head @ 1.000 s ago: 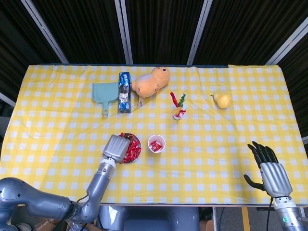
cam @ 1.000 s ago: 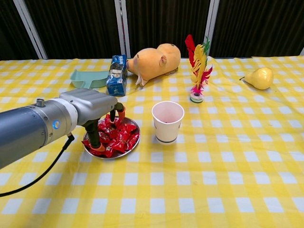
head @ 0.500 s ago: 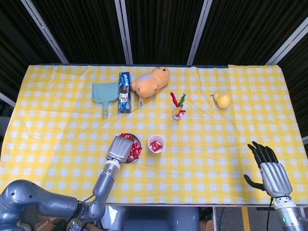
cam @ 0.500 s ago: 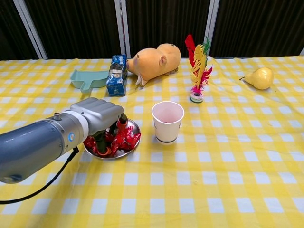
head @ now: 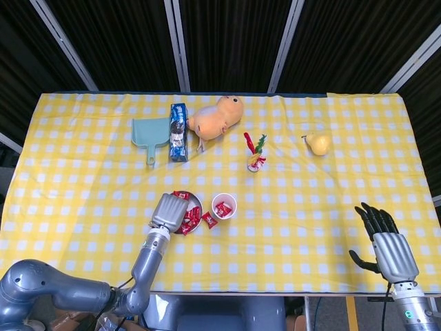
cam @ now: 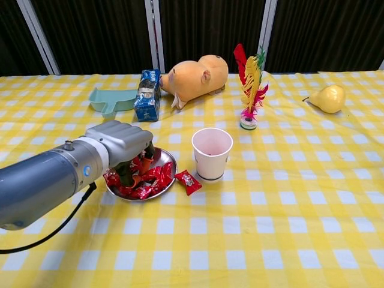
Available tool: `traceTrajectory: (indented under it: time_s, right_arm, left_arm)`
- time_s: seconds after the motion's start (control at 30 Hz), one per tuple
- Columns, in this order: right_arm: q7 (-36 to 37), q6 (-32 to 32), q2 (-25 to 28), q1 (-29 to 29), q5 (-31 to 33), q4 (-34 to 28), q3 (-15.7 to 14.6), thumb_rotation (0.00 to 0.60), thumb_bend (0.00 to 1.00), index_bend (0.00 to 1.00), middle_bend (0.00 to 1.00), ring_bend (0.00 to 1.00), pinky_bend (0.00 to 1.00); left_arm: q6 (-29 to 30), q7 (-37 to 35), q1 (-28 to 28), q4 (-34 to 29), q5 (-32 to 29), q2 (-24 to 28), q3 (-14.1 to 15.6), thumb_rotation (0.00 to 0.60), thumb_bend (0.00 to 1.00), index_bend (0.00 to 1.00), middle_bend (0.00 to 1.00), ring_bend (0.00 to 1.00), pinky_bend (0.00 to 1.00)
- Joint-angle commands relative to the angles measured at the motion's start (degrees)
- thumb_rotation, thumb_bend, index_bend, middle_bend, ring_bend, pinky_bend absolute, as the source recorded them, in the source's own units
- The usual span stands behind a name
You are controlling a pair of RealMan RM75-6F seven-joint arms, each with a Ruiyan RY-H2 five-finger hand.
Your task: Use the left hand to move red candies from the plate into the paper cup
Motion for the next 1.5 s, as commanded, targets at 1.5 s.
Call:
traceTrajectory:
  time_s: [1.5]
  right_arm:
    - [0.7,-0.3,0.06,0.22,0.0,-0.09,0.08,0.6,0.34,0.0,0.0,0.0,0.0]
  left_arm:
    - [-0.97,2.74,-13.71,1.35,0.07,-6.67,-12.3,0.6,0.38,0.46,0.52,0.84,0.92]
